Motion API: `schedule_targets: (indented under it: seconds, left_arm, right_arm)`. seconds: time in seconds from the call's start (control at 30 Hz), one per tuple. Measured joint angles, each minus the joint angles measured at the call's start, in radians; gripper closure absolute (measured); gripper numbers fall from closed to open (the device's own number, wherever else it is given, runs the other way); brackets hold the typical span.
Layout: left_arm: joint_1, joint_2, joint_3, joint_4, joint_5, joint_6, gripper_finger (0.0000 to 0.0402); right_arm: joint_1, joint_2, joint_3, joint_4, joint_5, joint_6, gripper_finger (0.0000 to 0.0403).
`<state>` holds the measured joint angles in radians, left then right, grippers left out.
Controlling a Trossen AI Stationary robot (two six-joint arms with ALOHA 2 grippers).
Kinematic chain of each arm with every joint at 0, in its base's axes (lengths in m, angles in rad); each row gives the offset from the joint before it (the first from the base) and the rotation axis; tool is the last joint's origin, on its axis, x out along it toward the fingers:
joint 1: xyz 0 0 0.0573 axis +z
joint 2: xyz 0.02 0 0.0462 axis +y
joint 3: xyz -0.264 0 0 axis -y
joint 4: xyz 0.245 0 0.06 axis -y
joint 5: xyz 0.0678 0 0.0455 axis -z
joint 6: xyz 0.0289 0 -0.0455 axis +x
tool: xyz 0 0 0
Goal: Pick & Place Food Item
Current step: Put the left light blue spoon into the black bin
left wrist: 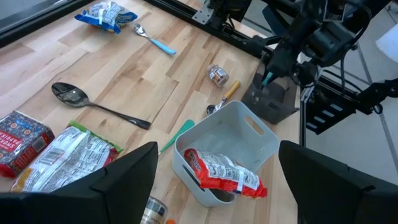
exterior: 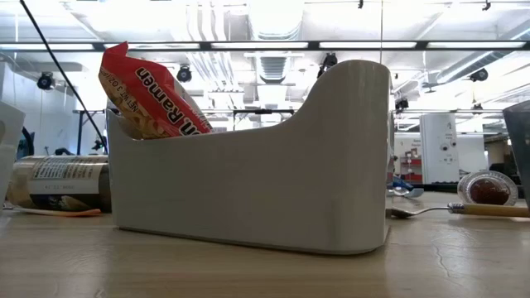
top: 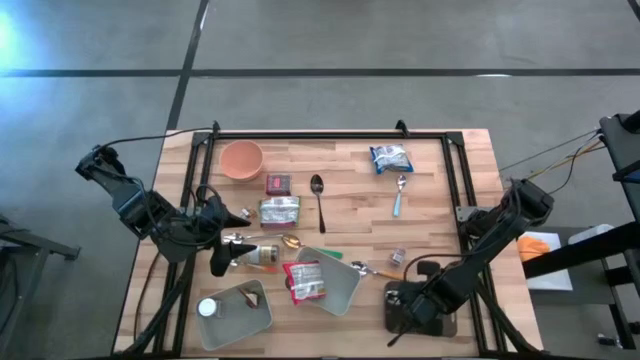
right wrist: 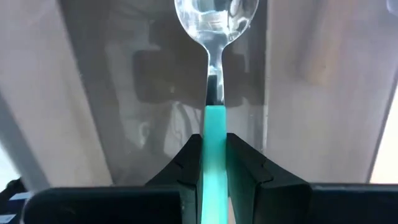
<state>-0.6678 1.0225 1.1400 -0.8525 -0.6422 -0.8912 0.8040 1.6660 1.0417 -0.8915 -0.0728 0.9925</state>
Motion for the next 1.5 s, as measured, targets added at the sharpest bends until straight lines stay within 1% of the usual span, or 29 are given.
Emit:
schedule_targets:
  seconds: [0.23, 0.43, 0.77, 0.83, 1.03, 1.1, 1.2, 1.27, 1.33, 1.5]
  left_arm:
    - [0.0, 0.0, 0.0, -0.005, 0.0, -0.002, 0.0061]
    - [0.0, 0.0, 0.0, -0.005, 0.0, -0.002, 0.0061]
    - [0.0, 0.0, 0.0, -0.007, 0.0, 0.002, 0.0061]
    - [0.0, 0.0, 0.0, -0.007, 0.0, 0.002, 0.0061]
    - [0.0, 0.0, 0.0, -0.007, 0.008, 0.002, 0.0061]
    - [0.0, 0.0, 0.0, -0.008, 0.008, 0.002, 0.0061]
    - [0.0, 0.0, 0.0, -0.008, 0.008, 0.002, 0.0061]
    - [0.0, 0.0, 0.0, -0.008, 0.008, 0.002, 0.0061]
    - [0.0, 0.0, 0.0, -0.008, 0.007, 0.002, 0.0061]
    - [0.0, 0.0, 0.0, -0.014, 0.007, 0.002, 0.0062]
  right_arm:
    - [0.0, 0.005, -0.031, 0.005, 0.011, 0.024, 0.0368]
    - [0.002, 0.005, -0.035, 0.008, 0.04, 0.022, 0.0368]
    - [0.001, 0.005, -0.036, 0.012, 0.048, 0.026, 0.0367]
    - [0.001, 0.005, -0.037, 0.015, 0.049, 0.041, 0.0354]
    - [-0.001, 0.008, -0.038, 0.02, 0.057, 0.052, 0.0275]
    - [0.0, 0.007, -0.038, 0.018, 0.054, 0.052, 0.0259]
    - [0.0, 0.007, -0.038, 0.017, 0.052, 0.052, 0.0247]
    - [0.0, 0.007, -0.038, 0.017, 0.05, 0.051, 0.0248]
    - [0.0, 0.007, -0.038, 0.017, 0.048, 0.052, 0.0264]
    - [-0.001, 0.007, -0.038, 0.018, -0.004, 0.068, 0.0342]
